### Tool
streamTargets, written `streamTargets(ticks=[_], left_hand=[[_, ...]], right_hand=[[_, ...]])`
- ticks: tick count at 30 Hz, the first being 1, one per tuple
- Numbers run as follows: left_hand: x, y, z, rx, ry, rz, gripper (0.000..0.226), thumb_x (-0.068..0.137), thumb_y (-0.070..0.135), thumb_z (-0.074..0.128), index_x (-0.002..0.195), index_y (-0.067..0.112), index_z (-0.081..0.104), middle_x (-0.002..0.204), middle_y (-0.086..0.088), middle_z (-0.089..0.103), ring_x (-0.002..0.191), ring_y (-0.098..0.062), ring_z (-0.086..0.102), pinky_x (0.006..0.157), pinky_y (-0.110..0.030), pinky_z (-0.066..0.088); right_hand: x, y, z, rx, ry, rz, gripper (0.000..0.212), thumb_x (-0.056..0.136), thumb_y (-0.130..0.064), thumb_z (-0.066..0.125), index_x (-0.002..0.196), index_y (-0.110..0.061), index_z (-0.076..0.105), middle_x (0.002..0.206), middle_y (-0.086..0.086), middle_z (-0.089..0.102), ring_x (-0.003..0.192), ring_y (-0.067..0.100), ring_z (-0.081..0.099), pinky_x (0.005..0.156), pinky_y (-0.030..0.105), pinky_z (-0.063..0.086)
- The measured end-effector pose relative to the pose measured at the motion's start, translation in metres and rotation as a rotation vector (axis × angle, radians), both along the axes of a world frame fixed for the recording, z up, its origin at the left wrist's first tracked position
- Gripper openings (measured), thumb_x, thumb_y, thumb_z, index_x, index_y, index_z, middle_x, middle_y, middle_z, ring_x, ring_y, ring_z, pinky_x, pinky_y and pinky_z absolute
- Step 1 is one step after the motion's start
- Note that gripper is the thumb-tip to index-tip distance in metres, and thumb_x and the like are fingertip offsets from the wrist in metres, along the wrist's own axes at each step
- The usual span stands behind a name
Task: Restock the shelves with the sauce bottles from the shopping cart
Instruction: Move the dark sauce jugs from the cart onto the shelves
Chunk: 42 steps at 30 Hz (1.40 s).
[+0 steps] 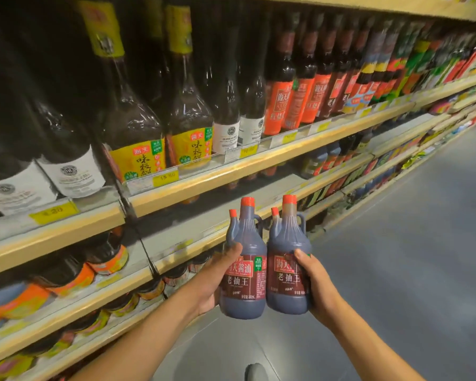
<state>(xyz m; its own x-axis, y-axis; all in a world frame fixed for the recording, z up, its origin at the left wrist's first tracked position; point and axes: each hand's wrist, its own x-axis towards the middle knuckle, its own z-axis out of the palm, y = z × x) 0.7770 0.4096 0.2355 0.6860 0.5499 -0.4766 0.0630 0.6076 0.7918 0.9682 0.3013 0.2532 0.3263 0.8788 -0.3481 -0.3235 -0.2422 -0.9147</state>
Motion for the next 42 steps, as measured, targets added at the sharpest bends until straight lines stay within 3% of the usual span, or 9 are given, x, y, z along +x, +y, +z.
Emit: streamTargets(ticks=[3,7,14,23,31,34,38,42], left_hand=[[-0.005,0.0,-0.002,-0.048,-0.014,0.121,0.103,0.052,0.069,0.088,0.136,0.02,0.054,0.121,-0.011,0.073,0.112,-0.03,0.07,0.098,-0.05,0.055],[-0.009,-0.012,0.004,-0.077,-0.001,0.3,0.053,0.078,0.045,0.072,0.121,0.016,0.063,0.105,-0.01,0.078,0.094,-0.023,0.076,0.078,-0.037,0.06],[-0.015,-0.036,-0.011,-0.102,0.013,0.563,0.072,0.075,0.048,0.081,0.134,0.017,0.056,0.118,-0.014,0.074,0.11,-0.031,0.071,0.098,-0.05,0.054],[-0.016,-0.067,-0.021,-0.056,-0.038,0.82,0.063,0.083,0.043,0.072,0.137,0.016,0.055,0.122,-0.016,0.071,0.113,-0.032,0.069,0.088,-0.043,0.058],[-0.031,-0.081,-0.039,-0.059,-0.01,0.944,0.077,0.07,0.054,0.081,0.132,0.012,0.061,0.12,-0.019,0.071,0.113,-0.037,0.068,0.105,-0.057,0.049],[-0.045,-0.087,-0.046,-0.077,0.0,1.013,0.067,0.078,0.052,0.077,0.131,0.013,0.062,0.118,-0.019,0.073,0.11,-0.036,0.069,0.101,-0.052,0.052],[-0.067,-0.093,-0.055,-0.083,-0.033,1.066,0.054,0.084,0.042,0.065,0.129,0.011,0.062,0.116,-0.02,0.073,0.104,-0.034,0.071,0.089,-0.044,0.058],[-0.09,-0.096,-0.068,-0.075,-0.035,1.112,0.053,0.086,0.042,0.063,0.13,0.012,0.061,0.117,-0.021,0.072,0.106,-0.035,0.071,0.087,-0.044,0.058]], right_hand=[[0.008,0.019,-0.013,0.019,-0.007,0.127,0.093,0.063,-0.055,0.088,0.135,-0.007,0.055,0.123,0.025,0.066,0.11,0.044,0.066,0.089,0.053,0.056],[0.014,0.041,-0.02,0.026,0.01,0.261,0.076,0.07,-0.04,0.081,0.133,-0.007,0.057,0.122,0.023,0.068,0.11,0.042,0.067,0.088,0.049,0.058],[0.015,0.073,-0.032,0.009,0.062,0.526,0.076,0.071,-0.04,0.078,0.137,-0.011,0.054,0.124,0.022,0.067,0.114,0.043,0.065,0.096,0.057,0.053],[0.005,0.095,-0.044,-0.038,0.039,0.763,0.076,0.07,-0.045,0.081,0.131,-0.008,0.057,0.119,0.022,0.069,0.11,0.041,0.067,0.097,0.058,0.053],[-0.023,0.125,-0.057,-0.02,-0.033,0.848,0.074,0.066,-0.046,0.084,0.126,-0.008,0.061,0.114,0.019,0.072,0.104,0.039,0.07,0.093,0.053,0.056],[-0.04,0.147,-0.062,0.01,-0.07,0.886,0.07,0.068,-0.042,0.083,0.125,-0.008,0.061,0.112,0.018,0.073,0.102,0.037,0.071,0.088,0.047,0.058],[-0.063,0.182,-0.072,0.043,-0.113,0.916,0.078,0.06,-0.047,0.09,0.124,-0.013,0.063,0.113,0.014,0.074,0.107,0.036,0.07,0.094,0.051,0.056],[-0.084,0.215,-0.076,0.099,-0.205,0.92,0.067,0.067,-0.037,0.088,0.124,-0.012,0.063,0.11,0.009,0.075,0.105,0.031,0.071,0.081,0.035,0.056]])
